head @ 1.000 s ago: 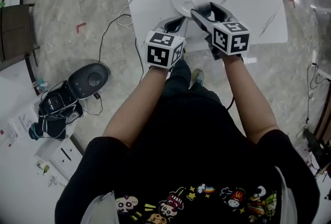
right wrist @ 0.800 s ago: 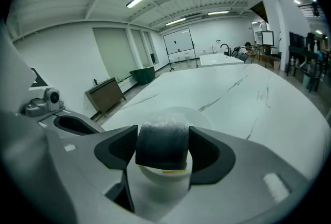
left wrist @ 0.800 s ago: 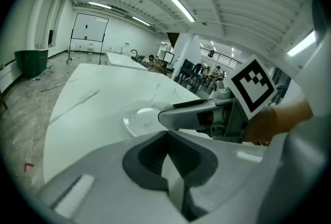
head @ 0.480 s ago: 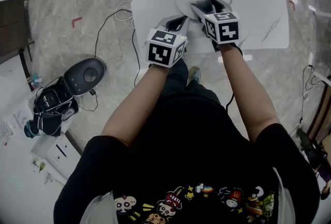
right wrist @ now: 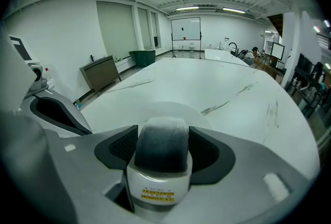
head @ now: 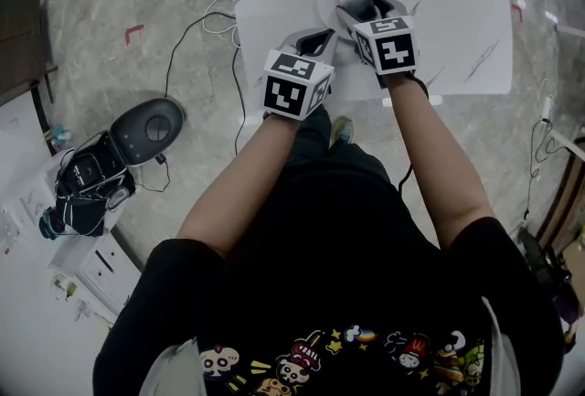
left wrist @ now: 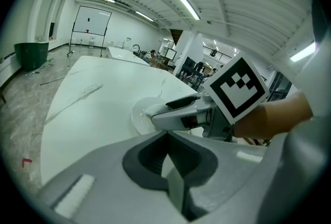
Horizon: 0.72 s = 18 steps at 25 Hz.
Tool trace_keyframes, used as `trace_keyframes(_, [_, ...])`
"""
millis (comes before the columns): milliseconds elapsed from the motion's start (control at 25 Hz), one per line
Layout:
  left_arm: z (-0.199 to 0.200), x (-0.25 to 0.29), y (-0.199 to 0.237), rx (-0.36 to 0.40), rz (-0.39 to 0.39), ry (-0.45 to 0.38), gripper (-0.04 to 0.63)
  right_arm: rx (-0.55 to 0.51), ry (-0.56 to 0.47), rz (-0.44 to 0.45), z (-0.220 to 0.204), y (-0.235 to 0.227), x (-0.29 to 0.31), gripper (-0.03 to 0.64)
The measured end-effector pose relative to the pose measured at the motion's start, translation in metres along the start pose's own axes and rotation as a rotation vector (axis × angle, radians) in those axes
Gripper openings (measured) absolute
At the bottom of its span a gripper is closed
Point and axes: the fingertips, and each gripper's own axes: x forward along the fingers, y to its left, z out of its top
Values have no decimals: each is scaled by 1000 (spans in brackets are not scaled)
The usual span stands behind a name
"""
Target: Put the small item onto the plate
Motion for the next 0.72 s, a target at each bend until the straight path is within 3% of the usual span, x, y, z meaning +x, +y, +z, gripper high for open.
trace_keyframes(600, [6,-3,-2,13,-6,14,0,16,-7,-3,3,-1,-6,341])
trace_keyframes(720, [8,-5,-1,18,-8,14,0,37,-39,-13,8,-2,-18,300])
